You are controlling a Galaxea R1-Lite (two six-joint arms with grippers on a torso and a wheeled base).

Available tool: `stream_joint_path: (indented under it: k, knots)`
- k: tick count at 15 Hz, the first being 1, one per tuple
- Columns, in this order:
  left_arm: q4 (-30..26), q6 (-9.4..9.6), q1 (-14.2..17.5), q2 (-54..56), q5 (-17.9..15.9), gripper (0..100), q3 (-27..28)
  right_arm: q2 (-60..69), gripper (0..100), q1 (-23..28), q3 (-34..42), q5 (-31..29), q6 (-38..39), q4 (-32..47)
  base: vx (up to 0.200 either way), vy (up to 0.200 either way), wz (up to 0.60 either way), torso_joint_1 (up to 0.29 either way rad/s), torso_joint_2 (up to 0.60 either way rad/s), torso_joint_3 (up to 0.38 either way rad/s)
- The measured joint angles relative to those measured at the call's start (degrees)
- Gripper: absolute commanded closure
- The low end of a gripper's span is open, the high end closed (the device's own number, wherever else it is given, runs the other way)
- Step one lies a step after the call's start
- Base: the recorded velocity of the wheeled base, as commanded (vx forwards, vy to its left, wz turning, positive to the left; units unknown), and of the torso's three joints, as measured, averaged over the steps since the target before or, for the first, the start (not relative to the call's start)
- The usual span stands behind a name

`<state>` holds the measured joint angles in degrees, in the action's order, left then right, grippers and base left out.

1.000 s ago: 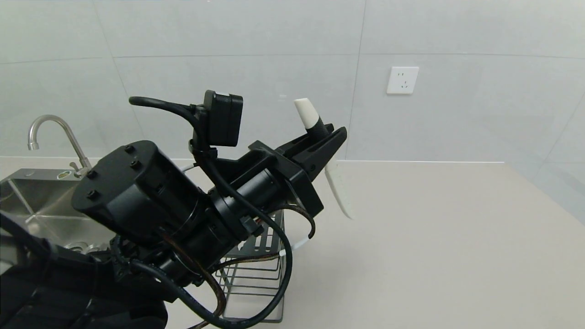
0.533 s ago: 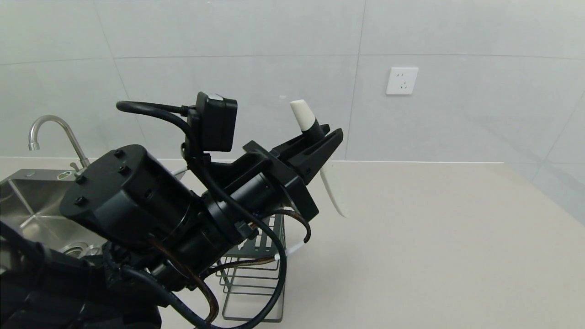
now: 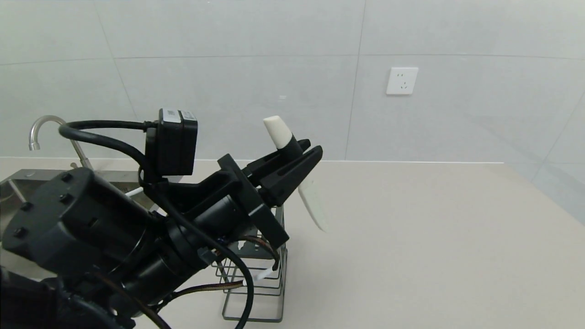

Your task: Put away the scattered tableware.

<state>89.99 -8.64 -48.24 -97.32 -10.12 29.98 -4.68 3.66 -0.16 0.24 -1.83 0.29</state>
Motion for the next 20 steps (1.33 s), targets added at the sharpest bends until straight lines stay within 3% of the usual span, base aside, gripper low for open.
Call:
stream_joint_path:
  k: [4,6,8,10,12,13,15,17,20]
  knots:
    - [0.0,-0.02,6.4,0.9,-0.2,100,1.7,0.0,0,0.0,0.0,-0.2,1.4,0.1,0.000,0.000,0.00,0.000,0.00,0.000]
    - [-0.4,0.44,7.2,1.6,-0.2,100,3.3,0.1,0,0.0,0.0,-0.2,1.5,0.1,0.000,0.000,0.00,0.000,0.00,0.000]
    - [-7.5,1.95,7.4,4.2,0.0,100,5.5,0.1,0,0.0,0.0,-0.1,1.4,0.1,0.000,0.000,0.00,0.000,0.00,0.000]
    - [-20.2,3.04,7.6,8.4,0.5,100,7.9,0.0,0,-0.1,0.0,-0.1,1.4,0.0,0.000,0.000,0.00,0.000,0.00,0.000]
    - [-23.0,4.05,8.6,10.9,1.3,100,8.7,0.0,0,-0.1,0.0,-0.2,1.4,0.1,0.000,0.000,0.00,0.000,0.00,0.000]
    - [-25.0,6.53,9.0,11.5,1.8,100,9.4,0.0,0,-0.1,0.0,-0.1,1.4,0.1,0.000,0.000,0.00,0.000,0.00,0.000]
    - [-27.7,9.48,8.7,11.9,6.7,100,10.3,0.0,0,-0.1,0.0,0.0,1.5,0.1,0.000,0.000,0.00,0.000,0.00,0.000]
    - [-27.9,10.53,6.4,11.6,12.9,100,10.8,0.0,0,0.0,0.0,0.1,1.6,0.0,0.000,0.000,0.00,0.000,0.00,0.000]
    - [-28.3,11.09,4.1,10.6,14.5,100,11.3,0.0,0,-0.1,0.0,0.0,1.6,0.1,0.000,0.000,0.20,0.001,0.00,0.002]
